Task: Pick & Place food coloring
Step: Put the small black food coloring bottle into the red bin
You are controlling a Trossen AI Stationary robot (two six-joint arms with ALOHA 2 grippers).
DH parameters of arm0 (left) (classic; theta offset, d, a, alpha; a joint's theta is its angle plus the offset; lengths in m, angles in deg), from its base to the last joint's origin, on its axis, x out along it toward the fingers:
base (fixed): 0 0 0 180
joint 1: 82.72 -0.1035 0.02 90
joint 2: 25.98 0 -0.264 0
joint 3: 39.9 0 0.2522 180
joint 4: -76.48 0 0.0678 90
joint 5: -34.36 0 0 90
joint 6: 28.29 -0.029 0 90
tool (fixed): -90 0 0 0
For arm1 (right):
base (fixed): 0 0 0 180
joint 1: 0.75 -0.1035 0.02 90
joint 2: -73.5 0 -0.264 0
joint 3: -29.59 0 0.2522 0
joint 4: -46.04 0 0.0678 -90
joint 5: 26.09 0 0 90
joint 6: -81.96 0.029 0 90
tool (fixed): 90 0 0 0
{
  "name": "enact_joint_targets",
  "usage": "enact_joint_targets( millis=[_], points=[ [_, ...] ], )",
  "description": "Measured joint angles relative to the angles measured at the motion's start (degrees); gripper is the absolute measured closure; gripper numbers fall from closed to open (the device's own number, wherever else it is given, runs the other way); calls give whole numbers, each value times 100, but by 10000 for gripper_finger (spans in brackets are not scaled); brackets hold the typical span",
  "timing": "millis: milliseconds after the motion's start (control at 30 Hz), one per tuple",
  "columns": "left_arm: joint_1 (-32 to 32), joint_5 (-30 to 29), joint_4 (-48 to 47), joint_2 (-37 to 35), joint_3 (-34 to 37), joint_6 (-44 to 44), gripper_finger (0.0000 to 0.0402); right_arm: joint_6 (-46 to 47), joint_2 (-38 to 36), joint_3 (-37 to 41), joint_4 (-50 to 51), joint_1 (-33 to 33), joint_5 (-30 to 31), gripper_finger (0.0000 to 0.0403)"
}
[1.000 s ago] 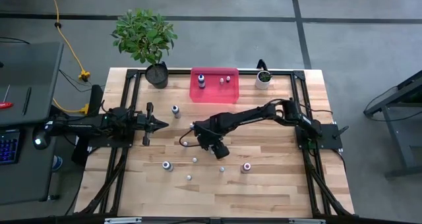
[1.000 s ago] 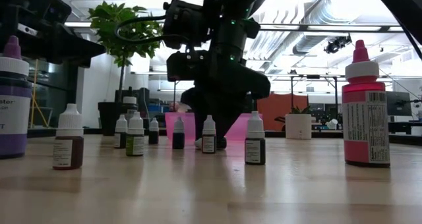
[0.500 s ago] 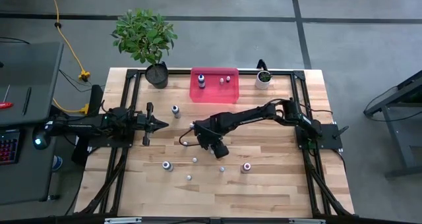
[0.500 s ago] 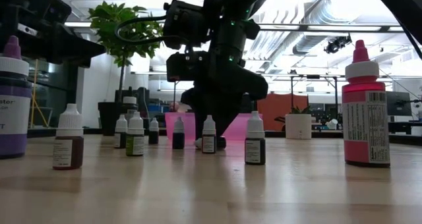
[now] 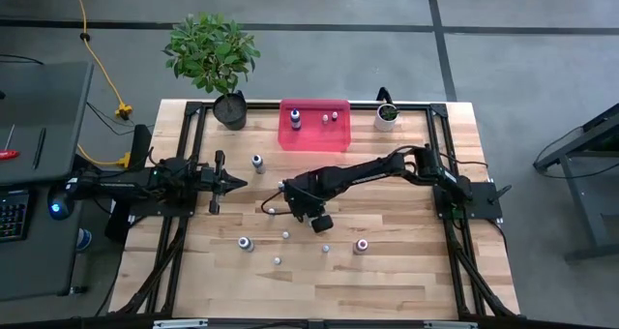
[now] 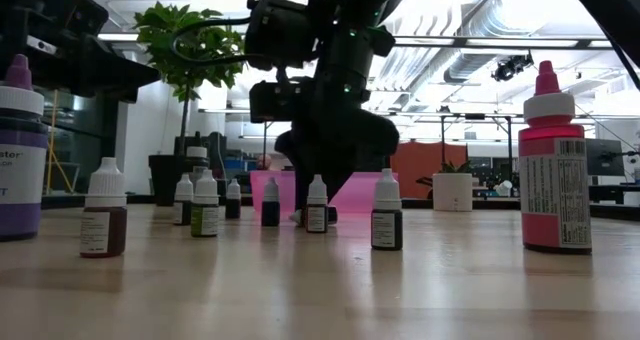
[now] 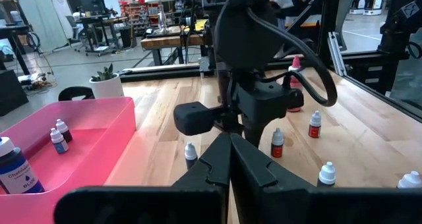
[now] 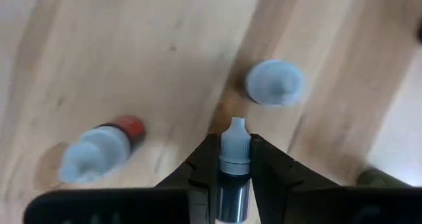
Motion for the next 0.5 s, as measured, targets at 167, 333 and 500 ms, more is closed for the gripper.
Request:
enact_joint_targets(
  millis=[167, 333, 500],
  points=[
    [1, 0, 0, 0, 0, 0, 401, 489, -165, 13, -170, 16, 275, 346],
    [0, -2, -2, -2, 0, 0, 401, 1707, -439, 11, -813, 66, 408, 347],
    [1, -2, 0, -2, 0, 0, 401, 2331, -572, 7, -1154, 122, 1011, 347]
  ],
)
